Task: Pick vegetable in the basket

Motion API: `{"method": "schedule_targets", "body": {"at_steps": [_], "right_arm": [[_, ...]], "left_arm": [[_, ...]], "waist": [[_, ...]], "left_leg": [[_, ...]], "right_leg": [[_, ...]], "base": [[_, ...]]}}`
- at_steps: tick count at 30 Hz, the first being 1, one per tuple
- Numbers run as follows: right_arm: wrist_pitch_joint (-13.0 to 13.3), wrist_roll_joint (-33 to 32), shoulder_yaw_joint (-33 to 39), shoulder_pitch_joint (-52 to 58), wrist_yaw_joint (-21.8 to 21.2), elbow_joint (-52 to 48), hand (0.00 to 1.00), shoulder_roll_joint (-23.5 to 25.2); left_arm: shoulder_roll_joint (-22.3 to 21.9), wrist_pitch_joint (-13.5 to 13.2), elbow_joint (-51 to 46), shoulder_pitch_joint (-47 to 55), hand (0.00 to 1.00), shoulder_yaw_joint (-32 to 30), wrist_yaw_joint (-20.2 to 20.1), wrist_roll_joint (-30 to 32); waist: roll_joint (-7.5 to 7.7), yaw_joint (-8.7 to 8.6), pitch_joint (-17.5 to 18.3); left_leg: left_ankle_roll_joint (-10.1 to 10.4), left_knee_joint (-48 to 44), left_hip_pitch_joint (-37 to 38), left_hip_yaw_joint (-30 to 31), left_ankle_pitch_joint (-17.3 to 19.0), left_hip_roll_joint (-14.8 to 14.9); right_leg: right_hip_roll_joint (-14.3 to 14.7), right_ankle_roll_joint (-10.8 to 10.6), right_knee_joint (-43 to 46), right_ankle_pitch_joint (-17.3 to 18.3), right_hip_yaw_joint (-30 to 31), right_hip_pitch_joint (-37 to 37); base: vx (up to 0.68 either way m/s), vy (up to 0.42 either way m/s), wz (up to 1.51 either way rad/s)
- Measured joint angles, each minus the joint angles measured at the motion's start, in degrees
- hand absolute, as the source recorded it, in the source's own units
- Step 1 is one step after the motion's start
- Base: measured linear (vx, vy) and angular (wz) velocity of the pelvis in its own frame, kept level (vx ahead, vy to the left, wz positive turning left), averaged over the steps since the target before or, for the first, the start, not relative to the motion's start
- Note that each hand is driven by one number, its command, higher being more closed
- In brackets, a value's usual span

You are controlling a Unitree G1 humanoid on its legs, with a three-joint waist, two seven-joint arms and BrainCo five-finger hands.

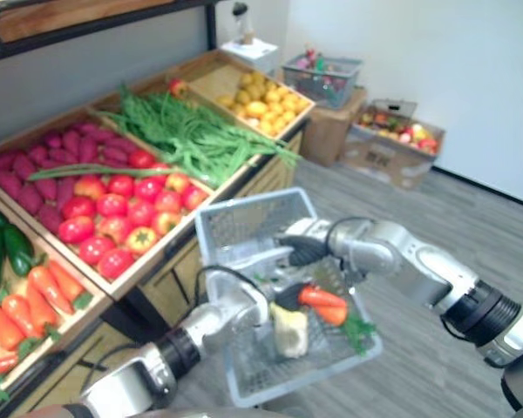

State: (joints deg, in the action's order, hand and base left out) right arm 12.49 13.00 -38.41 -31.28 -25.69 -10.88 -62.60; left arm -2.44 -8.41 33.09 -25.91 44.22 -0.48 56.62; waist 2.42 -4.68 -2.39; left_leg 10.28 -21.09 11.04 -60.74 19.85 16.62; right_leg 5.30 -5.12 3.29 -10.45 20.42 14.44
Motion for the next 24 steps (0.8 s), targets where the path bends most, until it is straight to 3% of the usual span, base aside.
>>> {"method": "schedule_targets", "body": {"at_steps": [14, 19, 24], "right_arm": [[-0.54, -0.62, 4.72, 0.02, -1.17, -1.33, 1.0, 0.02], [-0.49, -0.62, 5.82, 0.34, -1.16, -2.26, 1.0, 0.18], [-0.49, -0.67, 11.39, 5.57, -1.13, -2.97, 1.0, 0.85]], "left_arm": [[-2.17, 1.49, 6.4, -2.0, 0.0, -1.88, -1.14, -0.18], [-2.28, 1.42, 5.8, -2.11, 0.0, -1.81, -1.21, -0.24], [-2.13, 1.18, 1.48, -2.06, 0.0, -0.05, -2.29, -1.21]], "waist": [[0.13, -0.01, -0.1], [0.47, 0.09, -0.33], [0.77, 0.18, -0.96]], "left_leg": [[0.35, -0.07, 0.41, -1.36, 0.21, -0.01], [0.37, -0.15, 0.4, -1.3, 0.24, 0.02], [0.33, -0.24, 0.01, -0.44, 0.28, 0.18]], "right_leg": [[0.6, -0.09, 0.0, -0.06, 1.22, 0.29], [0.59, -0.09, 0.07, -0.06, 1.18, 0.27], [0.19, -0.11, 0.16, -0.03, 0.26, 0.21]], "base": [[0.0, -0.009, -0.04], [0.0, -0.004, 0.01], [-0.01, -0.019, 0.09]]}}
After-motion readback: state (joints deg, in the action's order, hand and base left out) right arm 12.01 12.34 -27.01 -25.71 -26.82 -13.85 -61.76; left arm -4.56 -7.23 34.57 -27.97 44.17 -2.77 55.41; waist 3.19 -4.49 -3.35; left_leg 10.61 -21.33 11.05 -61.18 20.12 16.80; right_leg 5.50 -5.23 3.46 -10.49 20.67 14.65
